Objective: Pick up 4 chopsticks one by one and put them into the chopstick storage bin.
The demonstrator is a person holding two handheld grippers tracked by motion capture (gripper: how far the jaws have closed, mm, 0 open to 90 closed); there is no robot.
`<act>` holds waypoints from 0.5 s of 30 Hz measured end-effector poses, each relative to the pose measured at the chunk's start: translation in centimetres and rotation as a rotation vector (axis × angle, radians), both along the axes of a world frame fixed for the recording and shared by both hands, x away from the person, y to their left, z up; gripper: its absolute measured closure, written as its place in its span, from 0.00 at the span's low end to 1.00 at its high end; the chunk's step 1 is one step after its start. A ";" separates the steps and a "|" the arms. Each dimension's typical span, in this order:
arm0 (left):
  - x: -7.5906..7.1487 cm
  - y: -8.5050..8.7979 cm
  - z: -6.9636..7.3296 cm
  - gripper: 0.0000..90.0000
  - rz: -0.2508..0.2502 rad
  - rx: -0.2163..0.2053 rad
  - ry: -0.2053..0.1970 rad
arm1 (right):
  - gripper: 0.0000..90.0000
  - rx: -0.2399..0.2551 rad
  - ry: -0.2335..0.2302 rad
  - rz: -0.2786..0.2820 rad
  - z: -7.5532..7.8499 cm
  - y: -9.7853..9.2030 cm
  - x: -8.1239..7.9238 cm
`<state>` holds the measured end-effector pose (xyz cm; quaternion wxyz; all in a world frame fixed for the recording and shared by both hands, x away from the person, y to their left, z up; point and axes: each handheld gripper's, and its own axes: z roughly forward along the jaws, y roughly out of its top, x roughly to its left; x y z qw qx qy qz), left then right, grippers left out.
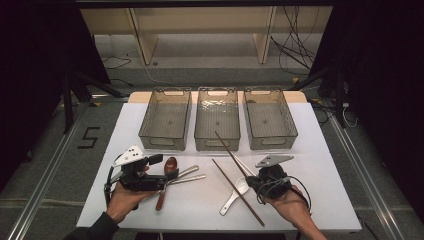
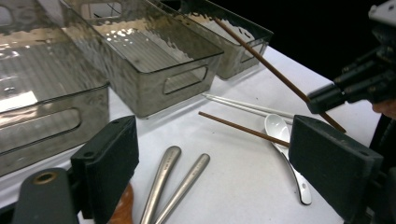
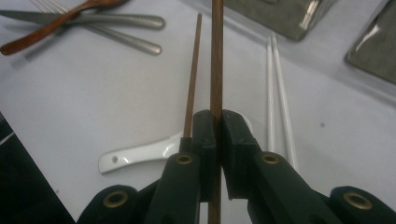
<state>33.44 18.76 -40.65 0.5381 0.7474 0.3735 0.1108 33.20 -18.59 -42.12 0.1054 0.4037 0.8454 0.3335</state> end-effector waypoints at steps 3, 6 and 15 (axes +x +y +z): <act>0.2 -1.0 0.2 0.17 -0.022 -0.007 0.014 | 0.95 0.019 -0.029 0.010 0.4 0.6 0.3; 0.6 -1.8 0.4 0.17 -0.035 -0.034 0.031 | 0.95 0.034 -0.051 0.015 0.7 1.0 0.4; 1.8 -4.0 0.9 0.17 -0.065 -0.061 0.050 | 0.95 0.078 -0.112 0.022 1.4 1.9 0.5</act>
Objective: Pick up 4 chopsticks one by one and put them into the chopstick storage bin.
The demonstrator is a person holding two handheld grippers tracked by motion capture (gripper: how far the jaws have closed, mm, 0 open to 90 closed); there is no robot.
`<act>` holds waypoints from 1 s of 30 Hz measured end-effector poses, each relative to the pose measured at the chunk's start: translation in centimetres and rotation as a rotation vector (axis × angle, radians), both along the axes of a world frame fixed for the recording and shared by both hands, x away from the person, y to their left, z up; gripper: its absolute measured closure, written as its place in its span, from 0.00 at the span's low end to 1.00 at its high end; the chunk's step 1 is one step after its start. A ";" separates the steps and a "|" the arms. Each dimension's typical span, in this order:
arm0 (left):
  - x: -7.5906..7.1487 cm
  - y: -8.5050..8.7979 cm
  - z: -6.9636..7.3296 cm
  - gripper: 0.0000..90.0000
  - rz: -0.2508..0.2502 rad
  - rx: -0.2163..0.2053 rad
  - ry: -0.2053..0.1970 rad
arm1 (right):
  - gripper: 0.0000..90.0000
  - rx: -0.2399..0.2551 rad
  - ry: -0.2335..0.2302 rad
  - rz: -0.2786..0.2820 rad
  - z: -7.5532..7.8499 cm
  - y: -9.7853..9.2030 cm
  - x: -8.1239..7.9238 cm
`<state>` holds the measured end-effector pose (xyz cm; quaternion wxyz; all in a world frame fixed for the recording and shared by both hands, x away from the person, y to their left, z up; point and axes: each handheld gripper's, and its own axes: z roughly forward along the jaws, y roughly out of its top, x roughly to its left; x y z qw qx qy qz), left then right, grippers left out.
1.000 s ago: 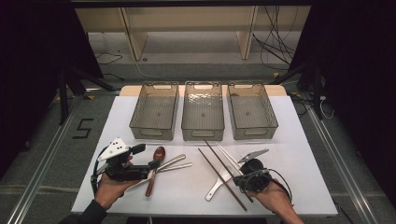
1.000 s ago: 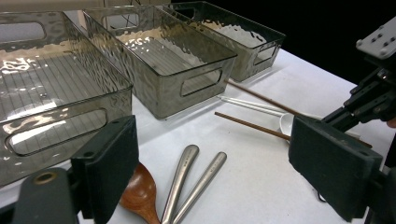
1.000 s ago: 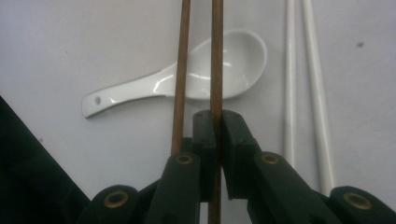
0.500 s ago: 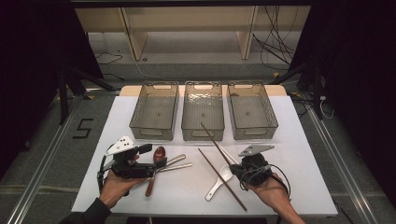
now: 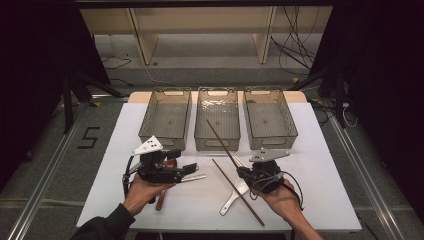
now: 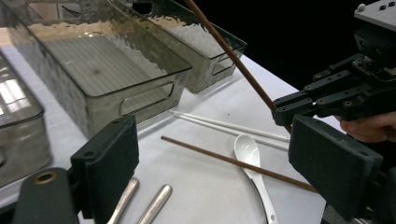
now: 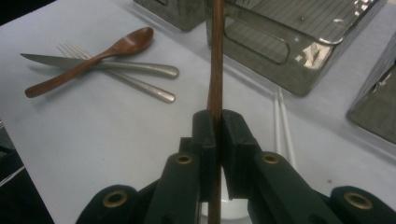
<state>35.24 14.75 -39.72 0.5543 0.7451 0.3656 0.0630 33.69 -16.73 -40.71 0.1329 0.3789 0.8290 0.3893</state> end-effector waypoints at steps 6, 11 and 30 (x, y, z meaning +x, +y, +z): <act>1.1 -1.3 -0.1 0.17 -0.005 -0.038 0.057 | 0.95 0.019 -0.029 0.015 0.3 0.8 -0.1; 1.9 -2.4 0.0 0.18 0.015 -0.055 0.067 | 0.94 0.031 -0.055 0.041 0.6 1.8 -0.2; 2.1 -3.8 -0.3 0.41 -0.038 -0.124 0.118 | 0.94 0.084 -0.090 0.120 0.9 4.4 -0.4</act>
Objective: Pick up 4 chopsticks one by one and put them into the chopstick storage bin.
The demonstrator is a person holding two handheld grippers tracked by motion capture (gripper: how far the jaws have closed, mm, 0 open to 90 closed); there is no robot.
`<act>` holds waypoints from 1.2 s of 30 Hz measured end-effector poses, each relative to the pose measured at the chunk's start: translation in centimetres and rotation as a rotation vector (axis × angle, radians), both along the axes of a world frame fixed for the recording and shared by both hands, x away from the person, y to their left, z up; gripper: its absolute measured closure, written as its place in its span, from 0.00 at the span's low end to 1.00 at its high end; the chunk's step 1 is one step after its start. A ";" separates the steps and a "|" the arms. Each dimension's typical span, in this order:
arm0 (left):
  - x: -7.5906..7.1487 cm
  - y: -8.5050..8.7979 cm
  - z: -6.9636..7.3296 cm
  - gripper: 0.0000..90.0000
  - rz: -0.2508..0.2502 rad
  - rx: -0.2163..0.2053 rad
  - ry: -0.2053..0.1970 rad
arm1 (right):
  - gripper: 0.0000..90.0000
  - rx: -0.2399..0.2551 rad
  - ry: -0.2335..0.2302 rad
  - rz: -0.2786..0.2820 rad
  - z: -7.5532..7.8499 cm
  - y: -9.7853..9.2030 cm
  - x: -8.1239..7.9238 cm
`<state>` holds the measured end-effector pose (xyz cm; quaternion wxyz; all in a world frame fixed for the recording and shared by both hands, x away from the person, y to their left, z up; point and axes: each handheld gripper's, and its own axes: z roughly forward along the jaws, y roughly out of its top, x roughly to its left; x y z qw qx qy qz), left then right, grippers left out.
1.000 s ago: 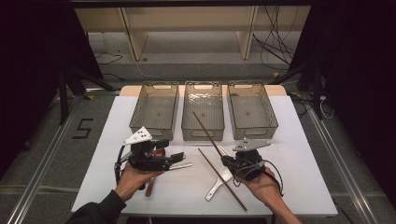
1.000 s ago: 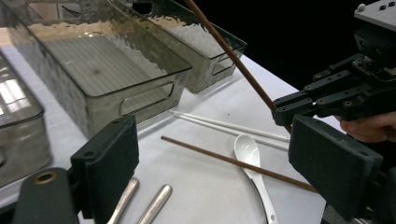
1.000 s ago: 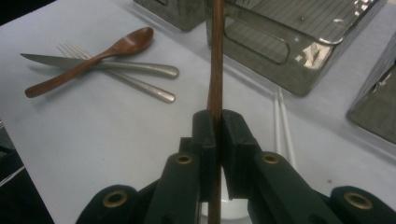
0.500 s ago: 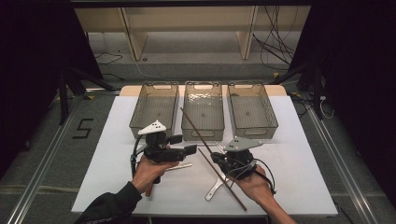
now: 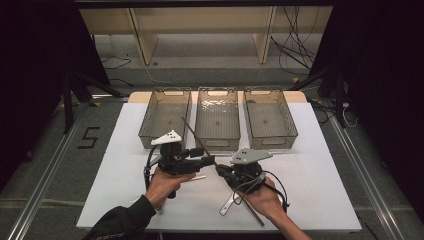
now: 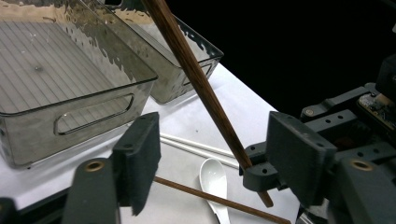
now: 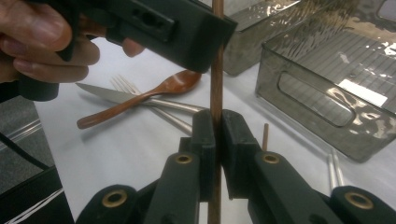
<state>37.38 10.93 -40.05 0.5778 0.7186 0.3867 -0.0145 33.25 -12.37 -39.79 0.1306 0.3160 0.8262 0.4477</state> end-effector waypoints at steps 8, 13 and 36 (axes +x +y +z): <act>0.0 0.3 -0.1 0.59 -0.021 -0.032 0.007 | 0.94 0.023 -0.002 0.026 -0.1 0.6 -0.2; 0.0 0.4 -0.1 0.69 -0.042 -0.058 0.016 | 0.94 0.034 -0.008 0.036 -0.2 0.7 -0.2; 0.5 1.7 0.8 0.93 -0.048 -0.048 0.046 | 0.68 0.062 0.027 0.037 0.0 -0.8 0.0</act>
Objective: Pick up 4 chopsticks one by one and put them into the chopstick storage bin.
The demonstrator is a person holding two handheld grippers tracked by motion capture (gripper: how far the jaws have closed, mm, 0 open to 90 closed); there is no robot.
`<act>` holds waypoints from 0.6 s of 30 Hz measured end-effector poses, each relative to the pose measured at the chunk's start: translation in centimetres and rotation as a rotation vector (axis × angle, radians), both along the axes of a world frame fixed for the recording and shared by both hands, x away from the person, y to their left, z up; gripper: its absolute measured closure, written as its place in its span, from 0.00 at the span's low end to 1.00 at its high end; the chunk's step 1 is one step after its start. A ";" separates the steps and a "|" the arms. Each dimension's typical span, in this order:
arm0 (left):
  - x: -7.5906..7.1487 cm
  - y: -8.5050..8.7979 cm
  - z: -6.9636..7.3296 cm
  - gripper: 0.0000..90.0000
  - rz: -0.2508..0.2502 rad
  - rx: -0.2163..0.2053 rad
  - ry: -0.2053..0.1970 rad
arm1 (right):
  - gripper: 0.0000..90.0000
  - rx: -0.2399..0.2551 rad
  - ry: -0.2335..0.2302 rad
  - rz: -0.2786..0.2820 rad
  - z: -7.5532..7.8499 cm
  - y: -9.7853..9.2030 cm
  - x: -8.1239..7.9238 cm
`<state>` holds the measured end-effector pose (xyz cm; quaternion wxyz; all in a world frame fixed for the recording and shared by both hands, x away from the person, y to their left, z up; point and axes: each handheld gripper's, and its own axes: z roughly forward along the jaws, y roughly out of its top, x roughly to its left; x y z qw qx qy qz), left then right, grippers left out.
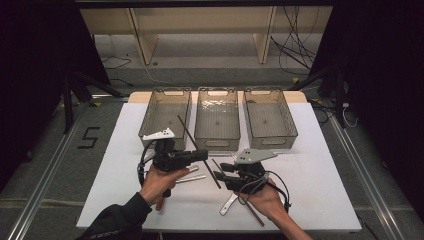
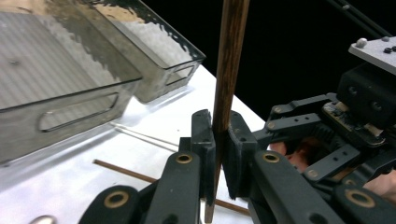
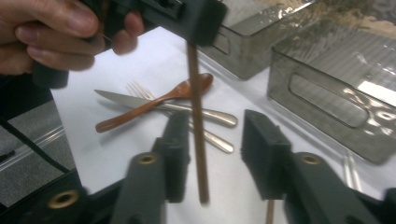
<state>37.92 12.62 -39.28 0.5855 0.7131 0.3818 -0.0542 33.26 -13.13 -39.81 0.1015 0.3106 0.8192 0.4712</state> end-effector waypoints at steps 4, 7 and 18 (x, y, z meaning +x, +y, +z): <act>0.5 0.8 0.2 0.93 0.020 0.018 0.007 | 0.57 -0.012 0.021 -0.025 0.1 -0.8 0.2; 0.9 1.6 0.5 0.93 0.043 0.038 0.002 | 0.49 -0.053 0.033 -0.045 0.1 -1.2 0.3; 1.7 3.4 1.3 0.92 0.083 0.077 -0.014 | 0.29 -0.109 0.151 -0.088 -0.3 -3.1 0.5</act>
